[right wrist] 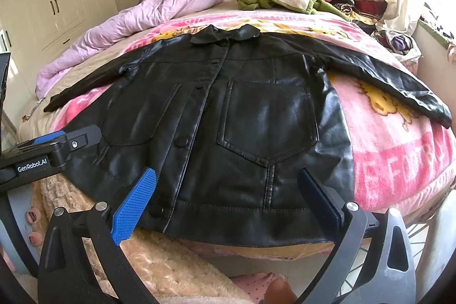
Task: Fold large clothes
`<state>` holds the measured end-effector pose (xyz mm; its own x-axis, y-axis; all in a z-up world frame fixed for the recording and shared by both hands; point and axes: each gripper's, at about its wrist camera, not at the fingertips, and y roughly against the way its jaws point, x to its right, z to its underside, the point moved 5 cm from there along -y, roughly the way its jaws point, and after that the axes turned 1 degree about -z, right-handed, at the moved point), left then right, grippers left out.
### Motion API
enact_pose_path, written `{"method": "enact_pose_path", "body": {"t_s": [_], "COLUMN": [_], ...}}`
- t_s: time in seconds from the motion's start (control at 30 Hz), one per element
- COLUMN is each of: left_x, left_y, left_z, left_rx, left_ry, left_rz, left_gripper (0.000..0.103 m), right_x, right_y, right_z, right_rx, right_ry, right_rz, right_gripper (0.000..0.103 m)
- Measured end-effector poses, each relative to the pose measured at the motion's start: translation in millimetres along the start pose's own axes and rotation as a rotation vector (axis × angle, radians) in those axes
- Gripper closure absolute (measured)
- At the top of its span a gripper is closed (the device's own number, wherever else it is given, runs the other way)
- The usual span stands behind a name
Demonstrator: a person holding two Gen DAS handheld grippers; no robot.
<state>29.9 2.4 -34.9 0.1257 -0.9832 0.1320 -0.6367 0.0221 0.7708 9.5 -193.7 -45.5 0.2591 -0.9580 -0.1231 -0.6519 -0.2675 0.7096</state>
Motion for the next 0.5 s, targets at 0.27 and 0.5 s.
{"method": "enact_pose_path", "body": {"t_s": [0.27, 0.5], "left_x": [-0.1, 0.2], "left_y": [0.5, 0.2], "left_z": [0.1, 0.4], "left_rx": [0.0, 0.001], "left_ry": [0.0, -0.001], "left_rz": [0.0, 0.0], "left_gripper": [0.009, 0.009], "right_x": [0.6, 1.0], "right_y": [1.5, 3.1], "right_z": [-0.1, -0.8], "right_rx": [0.002, 0.007], "right_ry": [0.003, 0.001], "right_rz": [-0.002, 0.006], "right_gripper": [0.004, 0.004]}}
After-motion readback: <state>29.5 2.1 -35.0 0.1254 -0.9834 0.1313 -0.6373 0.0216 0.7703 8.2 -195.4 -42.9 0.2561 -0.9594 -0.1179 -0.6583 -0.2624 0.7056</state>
